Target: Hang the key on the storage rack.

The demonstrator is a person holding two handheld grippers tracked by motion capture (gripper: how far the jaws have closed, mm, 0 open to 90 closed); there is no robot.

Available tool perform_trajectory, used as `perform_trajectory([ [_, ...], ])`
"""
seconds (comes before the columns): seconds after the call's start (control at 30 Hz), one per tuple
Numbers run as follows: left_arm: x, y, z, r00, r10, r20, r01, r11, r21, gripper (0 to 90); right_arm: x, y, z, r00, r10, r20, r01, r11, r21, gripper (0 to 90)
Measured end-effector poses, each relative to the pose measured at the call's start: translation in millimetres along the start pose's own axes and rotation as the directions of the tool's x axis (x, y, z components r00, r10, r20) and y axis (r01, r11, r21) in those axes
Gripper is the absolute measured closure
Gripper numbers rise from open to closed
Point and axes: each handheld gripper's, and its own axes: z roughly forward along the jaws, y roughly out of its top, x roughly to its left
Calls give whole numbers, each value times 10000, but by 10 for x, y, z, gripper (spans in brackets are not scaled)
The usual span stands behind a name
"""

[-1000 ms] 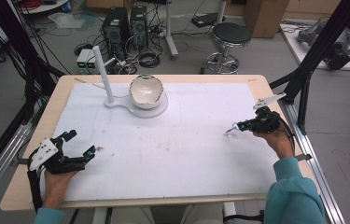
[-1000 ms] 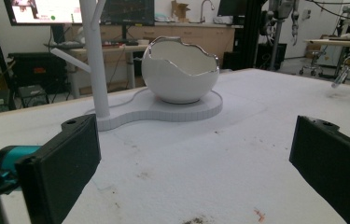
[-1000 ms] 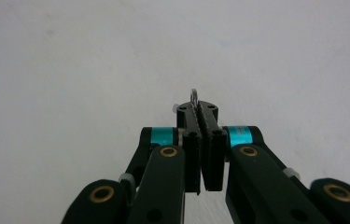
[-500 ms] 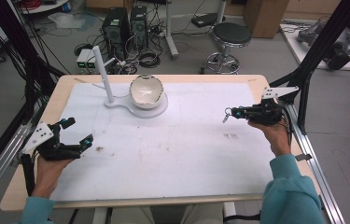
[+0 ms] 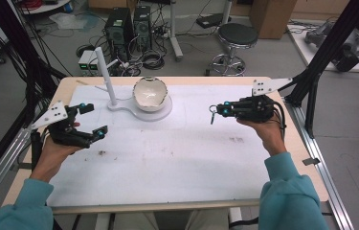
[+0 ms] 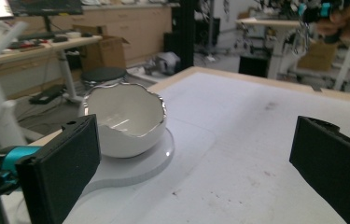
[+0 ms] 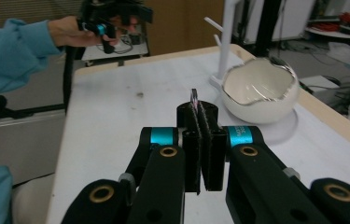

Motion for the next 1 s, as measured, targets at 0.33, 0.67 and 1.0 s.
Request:
perform_trajectory([
  [0.33, -143, 378, 390, 9848, 80, 1733, -162, 9988, 464, 24, 143, 175, 354, 9955, -352, -886, 349, 9994, -40, 892],
  [0.67, -335, 616, 763, 9569, 188, 2897, -404, 9968, 686, 24, 245, 248, 668, 9869, -613, -1493, 605, 9981, -95, 892],
  [1.0, -469, 675, 1087, 9285, -26, 3714, -279, 9967, 766, 24, 258, 267, 780, 9803, -557, -1894, 508, 9982, -303, 891],
])
